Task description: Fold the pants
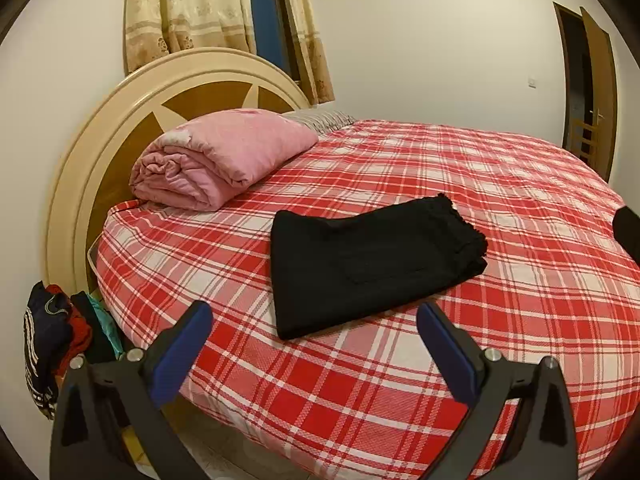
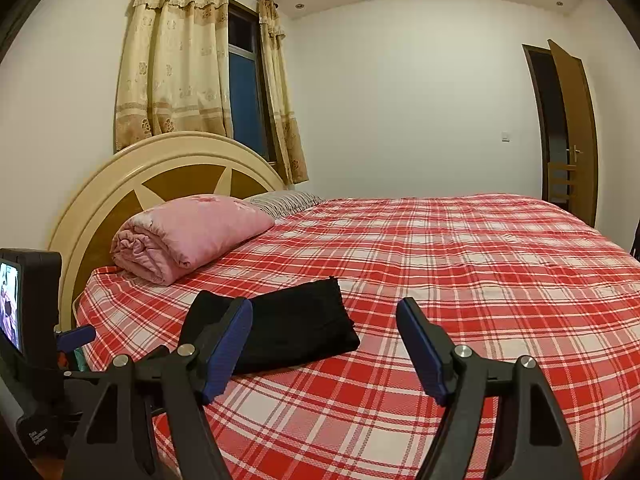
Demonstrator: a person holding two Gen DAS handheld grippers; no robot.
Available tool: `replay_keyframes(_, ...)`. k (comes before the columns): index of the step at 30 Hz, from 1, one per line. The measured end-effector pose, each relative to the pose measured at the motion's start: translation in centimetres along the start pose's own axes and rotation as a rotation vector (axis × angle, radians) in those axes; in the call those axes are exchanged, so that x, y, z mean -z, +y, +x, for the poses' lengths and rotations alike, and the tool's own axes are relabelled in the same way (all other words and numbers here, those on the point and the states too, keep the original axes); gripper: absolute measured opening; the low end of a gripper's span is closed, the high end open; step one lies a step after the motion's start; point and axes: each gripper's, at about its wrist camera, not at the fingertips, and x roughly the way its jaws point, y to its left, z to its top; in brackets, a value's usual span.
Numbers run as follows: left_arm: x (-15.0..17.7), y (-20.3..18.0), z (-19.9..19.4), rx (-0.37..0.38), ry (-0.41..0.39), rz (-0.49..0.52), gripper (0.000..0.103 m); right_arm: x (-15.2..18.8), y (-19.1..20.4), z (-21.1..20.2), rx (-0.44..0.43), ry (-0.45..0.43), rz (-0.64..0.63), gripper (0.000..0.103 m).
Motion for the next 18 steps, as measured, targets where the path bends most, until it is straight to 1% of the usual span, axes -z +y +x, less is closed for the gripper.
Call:
replay_keyframes(5, -0.02, -0.2, -0.13, -0.016, -0.003, 0.011, 0.103, 0.0, -0.08, -0.01, -0.001, -0.004, 0.0, 0.076)
replay_keyframes(18, 0.01, -0.33, -0.16, -0.022, 0.001, 0.015, 0.103, 0.13, -0.25, -0.06, -0.002, 0.002, -0.001, 0.076)
